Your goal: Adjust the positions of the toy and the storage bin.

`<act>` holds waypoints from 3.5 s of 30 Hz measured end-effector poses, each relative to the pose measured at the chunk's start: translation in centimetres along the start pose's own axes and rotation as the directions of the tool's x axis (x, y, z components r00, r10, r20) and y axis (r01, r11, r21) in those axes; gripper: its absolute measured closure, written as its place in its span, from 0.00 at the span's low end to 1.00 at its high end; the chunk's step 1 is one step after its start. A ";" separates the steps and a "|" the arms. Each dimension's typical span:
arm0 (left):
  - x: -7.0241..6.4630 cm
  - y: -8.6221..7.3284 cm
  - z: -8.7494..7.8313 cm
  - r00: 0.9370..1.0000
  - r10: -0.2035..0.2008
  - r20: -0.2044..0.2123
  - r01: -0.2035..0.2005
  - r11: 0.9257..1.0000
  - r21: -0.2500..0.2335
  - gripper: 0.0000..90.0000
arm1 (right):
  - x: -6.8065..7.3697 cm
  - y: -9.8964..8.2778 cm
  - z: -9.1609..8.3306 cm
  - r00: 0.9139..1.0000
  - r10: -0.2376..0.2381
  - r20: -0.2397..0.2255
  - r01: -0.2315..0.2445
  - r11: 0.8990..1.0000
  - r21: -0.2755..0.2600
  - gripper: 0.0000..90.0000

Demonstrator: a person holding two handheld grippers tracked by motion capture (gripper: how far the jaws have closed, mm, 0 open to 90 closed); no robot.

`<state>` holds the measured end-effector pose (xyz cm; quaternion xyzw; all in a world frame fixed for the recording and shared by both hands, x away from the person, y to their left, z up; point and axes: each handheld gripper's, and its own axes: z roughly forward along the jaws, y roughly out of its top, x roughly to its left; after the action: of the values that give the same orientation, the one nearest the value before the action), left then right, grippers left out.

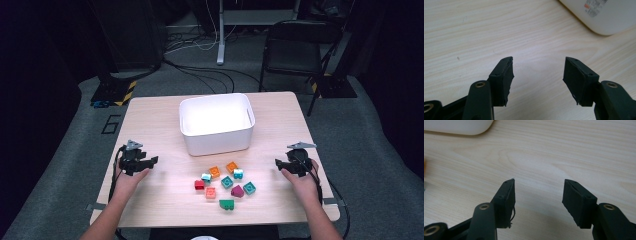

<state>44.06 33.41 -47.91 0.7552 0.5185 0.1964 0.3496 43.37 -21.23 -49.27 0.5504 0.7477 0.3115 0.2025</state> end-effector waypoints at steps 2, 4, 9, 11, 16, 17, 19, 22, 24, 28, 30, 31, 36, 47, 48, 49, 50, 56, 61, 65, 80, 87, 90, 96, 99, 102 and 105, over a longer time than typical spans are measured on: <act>-0.1 0.7 -0.1 1.000 -0.009 0.010 0.009 1.000 -0.006 0.45 | 0.1 0.5 -0.1 1.000 -0.013 0.000 0.013 1.000 -0.002 0.48; -0.3 1.5 -0.2 1.000 -0.010 0.021 0.010 1.000 -0.005 0.45 | 0.3 1.1 -0.2 1.000 -0.025 -0.006 0.025 1.000 0.001 0.49; -0.8 3.6 -0.7 0.999 0.015 0.034 -0.015 1.000 -0.003 0.46 | 0.5 3.1 -0.7 0.998 -0.029 -0.054 0.030 1.000 0.006 0.51; -1.1 4.5 -0.9 0.998 0.013 0.063 -0.013 1.000 -0.006 0.48 | 0.6 4.1 -1.0 0.996 -0.040 -0.074 0.041 0.999 0.007 0.51; -2.0 6.4 -1.3 0.995 0.038 0.087 -0.036 0.999 -0.025 0.48 | 1.2 6.3 -1.8 0.994 -0.070 -0.083 0.069 0.998 -0.013 0.51; -2.1 6.8 -1.4 0.995 0.048 0.089 -0.046 0.999 -0.020 0.48 | 1.4 6.7 -1.9 0.994 -0.077 -0.082 0.076 0.997 -0.016 0.51; -2.5 7.6 -1.4 0.994 0.055 0.097 -0.053 0.998 -0.028 0.48 | 1.7 7.5 -2.2 0.993 -0.089 -0.078 0.088 0.996 -0.020 0.52; -3.0 8.8 -1.5 0.992 0.072 0.102 -0.069 0.997 -0.034 0.48 | 2.1 8.8 -2.6 0.991 -0.113 -0.075 0.111 0.993 -0.035 0.53; -3.4 9.5 -1.6 0.991 0.079 0.108 -0.075 0.996 -0.038 0.48 | 2.4 9.5 -2.9 0.990 -0.118 -0.079 0.115 0.993 -0.040 0.53; -3.8 11.0 -1.7 0.989 0.092 0.115 -0.088 0.995 -0.041 0.48 | 2.7 11.0 -3.0 0.988 -0.126 -0.089 0.124 0.992 -0.033 0.53; -4.0 11.7 -1.8 0.989 0.094 0.117 -0.090 0.995 -0.043 0.48 | 2.9 11.6 -3.1 0.987 -0.132 -0.095 0.130 0.991 -0.034 0.52; -4.2 12.0 -1.7 0.988 0.090 0.123 -0.085 0.995 -0.048 0.47 | 3.0 12.0 -3.1 0.987 -0.126 -0.096 0.124 0.992 -0.034 0.52; -4.7 13.3 -1.4 0.987 0.081 0.141 -0.075 0.996 -0.044 0.47 | 3.3 13.6 -3.3 0.988 -0.109 -0.112 0.103 0.993 -0.056 0.51; -6.4 14.3 0.1 0.981 0.119 0.155 -0.119 0.993 -0.011 0.46 | 4.8 15.6 -2.8 0.986 -0.117 -0.122 0.108 0.991 -0.081 0.49; -6.5 14.3 0.3 0.981 0.114 0.156 -0.115 0.993 -0.005 0.46 | 4.9 15.7 -2.7 0.985 -0.117 -0.126 0.107 0.991 -0.082 0.48; -6.5 14.3 0.5 0.981 0.113 0.158 -0.115 0.993 -0.002 0.46 | 5.0 15.8 -2.6 0.986 -0.105 -0.130 0.095 0.992 -0.080 0.47; -6.4 14.3 0.7 0.979 0.122 0.164 -0.125 0.992 0.008 0.46 | 5.1 15.8 -2.4 0.985 -0.107 -0.135 0.096 0.992 -0.085 0.47; -6.4 13.6 1.4 0.976 0.116 0.183 -0.124 0.992 0.037 0.47 | 5.9 15.9 -0.9 0.985 -0.119 -0.129 0.112 0.992 -0.058 0.46; -6.3 13.5 1.3 0.971 0.117 0.208 -0.124 0.992 0.019 0.50 | 6.3 15.6 -0.1 0.983 -0.112 -0.145 0.108 0.993 -0.038 0.46; -6.2 13.3 1.2 0.963 0.134 0.234 -0.143 0.989 0.023 0.53 | 6.6 15.3 -0.1 0.974 -0.111 -0.199 0.105 0.994 -0.040 0.48; -5.9 10.6 -0.9 0.956 0.160 0.244 -0.165 0.986 0.000 0.54 | 9.1 12.4 -1.9 0.955 -0.188 -0.231 0.178 0.982 -0.064 0.46; -6.0 9.4 -1.9 0.953 0.139 0.268 -0.141 0.990 -0.012 0.54 | 9.4 11.5 -2.5 0.949 -0.198 -0.246 0.185 0.980 -0.075 0.46; -6.2 9.1 -2.2 0.952 0.136 0.273 -0.138 0.990 -0.012 0.54 | 9.7 11.1 -2.8 0.948 -0.201 -0.247 0.187 0.979 -0.080 0.46; -6.3 8.3 -2.8 0.949 0.117 0.292 -0.120 0.993 -0.008 0.54 | 9.9 10.4 -3.4 0.945 -0.199 -0.258 0.185 0.980 -0.078 0.45; -6.6 8.1 -3.1 0.947 0.125 0.296 -0.129 0.992 -0.006 0.54 | 10.0 10.0 -3.7 0.945 -0.197 -0.262 0.181 0.980 -0.081 0.45; -6.6 7.8 -3.5 0.942 0.136 0.307 -0.141 0.990 -0.005 0.54 | 10.0 9.6 -4.0 0.944 -0.194 -0.269 0.177 0.980 -0.085 0.44; -6.6 7.4 -3.8 0.938 0.134 0.320 -0.132 0.991 -0.027 0.54 | 9.9 9.2 -4.2 0.942 -0.184 -0.282 0.164 0.982 -0.092 0.42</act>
<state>43.82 26.99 -39.51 0.8095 0.4021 0.0956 0.4171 43.99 -11.00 -39.52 0.4236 0.8040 0.3945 0.1359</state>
